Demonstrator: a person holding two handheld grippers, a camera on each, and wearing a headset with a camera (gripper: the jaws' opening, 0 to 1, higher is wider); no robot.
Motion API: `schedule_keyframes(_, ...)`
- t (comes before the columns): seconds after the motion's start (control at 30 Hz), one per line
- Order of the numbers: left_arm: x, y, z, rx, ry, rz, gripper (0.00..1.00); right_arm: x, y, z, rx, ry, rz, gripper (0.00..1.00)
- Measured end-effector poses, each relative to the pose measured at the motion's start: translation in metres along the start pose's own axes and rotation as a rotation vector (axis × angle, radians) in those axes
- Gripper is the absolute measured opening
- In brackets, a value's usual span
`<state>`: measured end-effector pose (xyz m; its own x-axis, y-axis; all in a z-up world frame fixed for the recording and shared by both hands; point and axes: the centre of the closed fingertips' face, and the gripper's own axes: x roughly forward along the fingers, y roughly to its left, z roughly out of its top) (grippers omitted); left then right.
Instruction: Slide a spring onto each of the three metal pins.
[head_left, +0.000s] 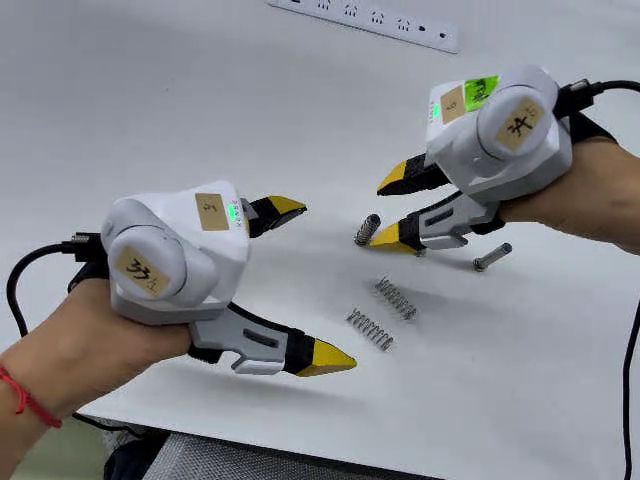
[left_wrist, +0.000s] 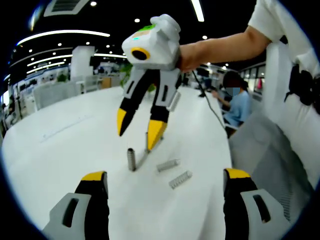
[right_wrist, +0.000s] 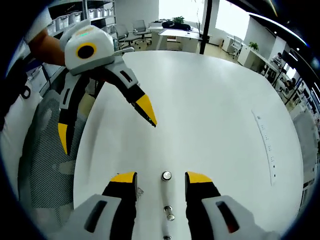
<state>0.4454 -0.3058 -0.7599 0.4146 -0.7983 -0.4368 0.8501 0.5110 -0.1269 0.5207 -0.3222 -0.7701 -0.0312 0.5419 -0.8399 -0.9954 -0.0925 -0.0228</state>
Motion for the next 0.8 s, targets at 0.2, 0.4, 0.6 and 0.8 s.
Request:
schedule_keyframes(0.2, -0.002, -0.001, -0.001, 0.016, 0.022, -0.002, 0.96, -0.027, 0.001, -0.003, 0.041, -0.066, -0.042, 0.50)
schedule_keyframes(0.4, -0.004, -0.003, -0.001, 0.045, 0.055, -0.010, 0.95, -0.055, 0.009, -0.013, 0.093, -0.127, -0.082, 0.59)
schedule_keyframes(0.6, -0.003, -0.006, -0.001, 0.071, 0.086, -0.020, 0.93, -0.078, 0.023, -0.024, 0.135, -0.186, -0.106, 0.68)
schedule_keyframes(0.8, -0.003, -0.013, -0.005, 0.107, 0.134, -0.035, 0.91, -0.099, 0.038, -0.044, 0.167, -0.237, -0.129, 0.77)
